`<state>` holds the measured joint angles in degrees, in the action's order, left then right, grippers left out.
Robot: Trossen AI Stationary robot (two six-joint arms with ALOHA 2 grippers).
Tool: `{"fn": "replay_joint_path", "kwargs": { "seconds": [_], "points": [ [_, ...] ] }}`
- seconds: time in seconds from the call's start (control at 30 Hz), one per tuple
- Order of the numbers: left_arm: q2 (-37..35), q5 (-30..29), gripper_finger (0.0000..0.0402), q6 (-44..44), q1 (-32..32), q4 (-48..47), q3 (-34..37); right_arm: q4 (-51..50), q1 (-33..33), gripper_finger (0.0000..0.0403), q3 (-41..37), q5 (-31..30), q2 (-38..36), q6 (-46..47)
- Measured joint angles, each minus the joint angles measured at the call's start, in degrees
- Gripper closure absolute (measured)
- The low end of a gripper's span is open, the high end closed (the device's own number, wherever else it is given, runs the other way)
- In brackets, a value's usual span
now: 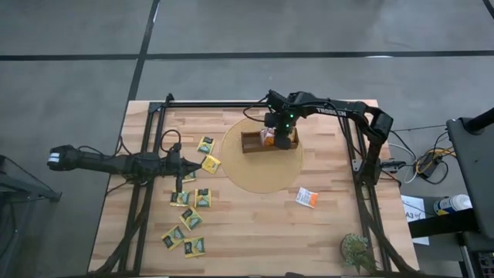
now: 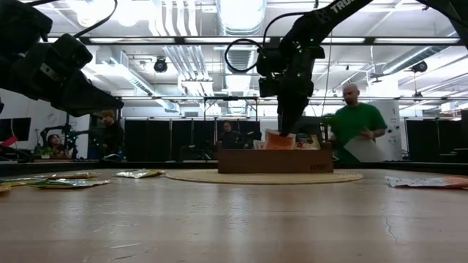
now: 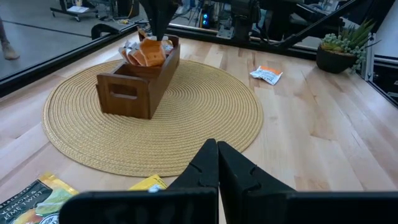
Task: Pick & Place Tea
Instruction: Put the white tea bag into the middle section of the wooden organizer
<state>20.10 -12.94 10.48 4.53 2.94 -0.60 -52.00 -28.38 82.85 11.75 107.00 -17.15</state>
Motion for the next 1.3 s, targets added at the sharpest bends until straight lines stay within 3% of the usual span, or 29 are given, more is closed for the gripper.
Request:
{"fn": "replay_joint_path", "kwargs": {
  "seconds": [0.37,0.6,0.93,1.17,1.3],
  "points": [
    [-0.02,-0.01,0.0402,0.02,0.0,0.0,0.0,2.06,0.0,0.0386,0.0,0.04,0.0,0.22],
    [-0.01,-0.01,0.0402,0.0,0.0,-0.01,0.0,2.48,0.0,0.0324,0.0,-4.37,0.0,2.34],
    [0.0,-0.01,0.0402,0.0,-0.02,0.0,0.0,4.86,0.25,0.0242,0.0,-4.21,0.0,3.37],
    [-0.01,0.0,0.0402,0.01,-0.01,-0.01,0.0,8.26,0.83,0.0241,0.0,-4.48,0.0,5.02],
    [-0.01,-0.01,0.0402,0.01,-0.02,-0.01,0.0,10.65,2.12,0.0247,-0.36,-8.46,0.0,6.25]
  ]
}}
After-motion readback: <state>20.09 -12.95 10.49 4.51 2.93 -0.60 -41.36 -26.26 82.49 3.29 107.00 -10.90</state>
